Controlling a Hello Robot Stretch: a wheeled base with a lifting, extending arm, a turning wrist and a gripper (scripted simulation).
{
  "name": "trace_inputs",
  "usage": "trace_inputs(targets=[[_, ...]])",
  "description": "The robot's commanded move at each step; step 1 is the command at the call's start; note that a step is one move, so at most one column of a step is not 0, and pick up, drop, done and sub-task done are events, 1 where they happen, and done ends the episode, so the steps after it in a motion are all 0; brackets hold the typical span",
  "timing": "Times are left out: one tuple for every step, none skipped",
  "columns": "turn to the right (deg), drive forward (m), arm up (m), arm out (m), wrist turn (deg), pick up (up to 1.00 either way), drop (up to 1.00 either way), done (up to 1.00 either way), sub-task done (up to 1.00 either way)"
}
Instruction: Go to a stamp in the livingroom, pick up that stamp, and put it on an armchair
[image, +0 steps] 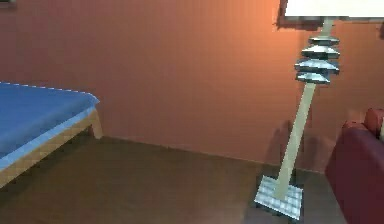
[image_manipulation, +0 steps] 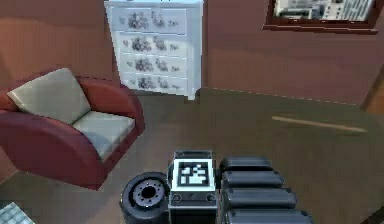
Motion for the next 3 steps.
trace_inputs(targets=[[30.0,0.00,0.00,0.00,0.0,0.00,0.00,0.00,0.00],[-45.0,0.00,0.00,0.00,0.0,0.00,0.00,0.00,0.00],[-45.0,0.00,0.00,0.00,0.0,0.00,0.00,0.00,0.00]])
